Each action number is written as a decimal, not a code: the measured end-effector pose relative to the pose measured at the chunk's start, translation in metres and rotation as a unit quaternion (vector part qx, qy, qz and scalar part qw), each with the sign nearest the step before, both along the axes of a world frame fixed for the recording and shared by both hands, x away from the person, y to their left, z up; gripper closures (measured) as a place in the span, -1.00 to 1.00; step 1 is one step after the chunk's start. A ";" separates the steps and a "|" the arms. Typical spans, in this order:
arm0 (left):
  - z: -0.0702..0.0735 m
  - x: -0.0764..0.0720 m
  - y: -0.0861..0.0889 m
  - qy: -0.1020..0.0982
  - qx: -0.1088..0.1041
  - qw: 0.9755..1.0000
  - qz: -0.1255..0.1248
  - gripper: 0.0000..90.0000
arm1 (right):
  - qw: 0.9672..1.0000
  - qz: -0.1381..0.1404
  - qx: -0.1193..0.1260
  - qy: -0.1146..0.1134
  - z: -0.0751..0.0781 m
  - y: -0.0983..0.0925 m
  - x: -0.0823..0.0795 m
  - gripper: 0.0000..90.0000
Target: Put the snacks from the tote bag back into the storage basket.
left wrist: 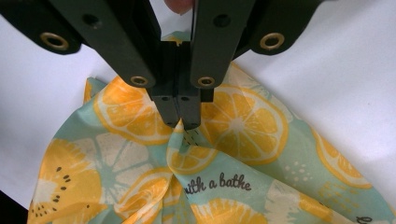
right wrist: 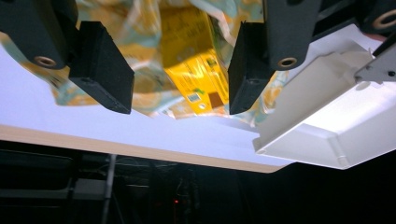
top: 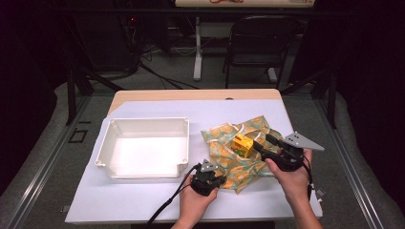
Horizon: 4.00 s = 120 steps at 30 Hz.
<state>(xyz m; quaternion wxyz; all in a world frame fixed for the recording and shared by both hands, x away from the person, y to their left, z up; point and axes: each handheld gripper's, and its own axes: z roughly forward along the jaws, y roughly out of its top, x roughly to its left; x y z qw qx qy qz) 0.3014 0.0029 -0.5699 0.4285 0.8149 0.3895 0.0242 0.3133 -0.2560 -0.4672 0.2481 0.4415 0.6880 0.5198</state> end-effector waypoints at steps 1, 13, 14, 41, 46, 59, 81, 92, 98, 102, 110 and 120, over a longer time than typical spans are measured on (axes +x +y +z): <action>0.000 0.000 0.000 0.000 0.000 1.000 0.000 1.00 | 1.000 0.004 -0.001 -0.002 0.000 0.003 0.003 -0.12; 0.000 0.000 0.000 0.000 -0.003 1.000 0.000 1.00 | 0.997 0.040 -0.048 0.051 -0.032 0.026 0.039 -0.29; 0.000 0.000 0.000 0.000 -0.003 1.000 -0.001 1.00 | 0.996 0.044 -0.053 0.056 -0.035 0.027 0.041 -0.29; 0.000 0.000 0.000 0.002 -0.005 1.000 0.001 1.00 | 0.992 0.062 -0.081 0.069 -0.067 0.036 0.051 0.11; 0.000 0.000 0.001 0.003 -0.005 1.000 0.001 1.00 | 0.992 0.060 -0.080 0.079 -0.064 0.033 0.051 0.13; 0.001 -0.002 0.001 -0.010 -0.001 1.000 0.014 1.00 | 0.996 0.049 -0.057 0.056 -0.029 0.025 0.041 0.13; 0.067 -0.018 0.044 -0.158 -0.045 0.986 0.040 -0.52 | 0.998 0.045 -0.032 0.043 0.005 0.021 0.024 0.13; 0.069 -0.013 0.050 -0.170 -0.054 0.983 0.043 -0.86 | 0.997 0.063 -0.031 0.039 0.017 0.038 0.013 0.13; 0.072 -0.015 0.051 -0.178 -0.055 0.982 0.043 -0.89 | 0.996 0.072 -0.027 0.037 0.022 0.044 0.008 0.13; 0.073 -0.018 0.051 -0.186 -0.051 0.981 0.038 -0.89 | 0.996 0.075 -0.022 0.032 0.025 0.049 0.003 0.13; 0.072 -0.022 0.046 -0.192 -0.048 0.980 0.026 -0.88 | 0.995 0.091 -0.023 0.034 0.026 0.063 -0.003 0.13; 0.071 -0.029 0.040 -0.205 -0.042 0.978 0.012 -0.79 | 0.993 0.111 -0.020 0.037 0.026 0.083 -0.012 0.13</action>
